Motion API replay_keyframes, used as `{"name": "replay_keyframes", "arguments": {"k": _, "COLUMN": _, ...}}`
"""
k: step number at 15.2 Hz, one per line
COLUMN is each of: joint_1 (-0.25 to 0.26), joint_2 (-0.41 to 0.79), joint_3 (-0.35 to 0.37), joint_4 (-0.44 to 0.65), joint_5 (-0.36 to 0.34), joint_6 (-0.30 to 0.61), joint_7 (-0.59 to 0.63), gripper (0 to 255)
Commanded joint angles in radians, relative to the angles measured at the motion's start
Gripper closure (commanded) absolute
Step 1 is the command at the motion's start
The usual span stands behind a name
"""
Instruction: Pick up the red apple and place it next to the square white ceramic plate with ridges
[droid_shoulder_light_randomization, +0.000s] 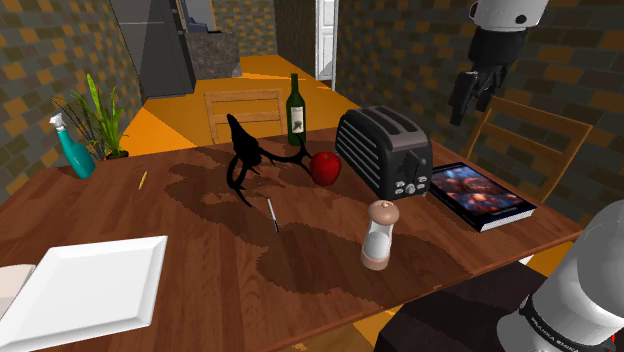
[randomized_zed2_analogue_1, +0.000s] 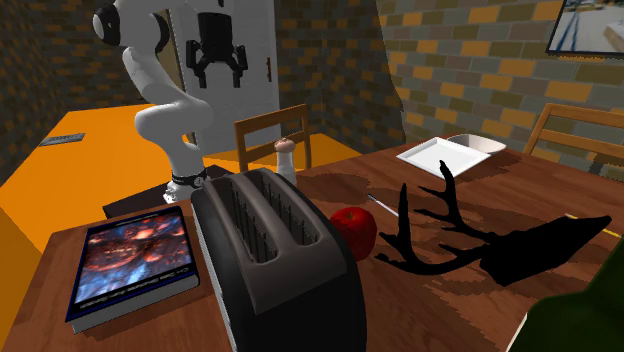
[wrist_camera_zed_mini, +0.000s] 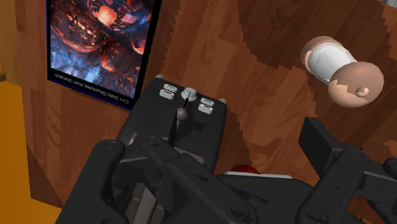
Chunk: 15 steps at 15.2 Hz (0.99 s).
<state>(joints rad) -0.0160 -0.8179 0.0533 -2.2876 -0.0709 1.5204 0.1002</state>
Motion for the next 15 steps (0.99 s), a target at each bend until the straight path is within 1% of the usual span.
{"name": "replay_keyframes", "arguments": {"k": 1, "joint_1": 0.000, "joint_2": 0.000, "joint_3": 0.000, "joint_4": 0.000, "joint_5": 0.000, "joint_6": 0.000, "joint_7": 0.000, "gripper": 0}}
{"name": "replay_keyframes", "arguments": {"k": 8, "joint_1": 0.021, "joint_2": 0.122, "joint_3": -0.051, "joint_4": -0.093, "joint_5": -0.006, "joint_6": 0.304, "joint_7": -0.079, "gripper": 0}}
{"name": "replay_keyframes", "arguments": {"k": 15, "joint_1": 0.047, "joint_2": 0.313, "joint_3": -0.097, "joint_4": -0.106, "joint_5": 0.008, "joint_6": 0.593, "joint_7": -0.166, "gripper": 0}}
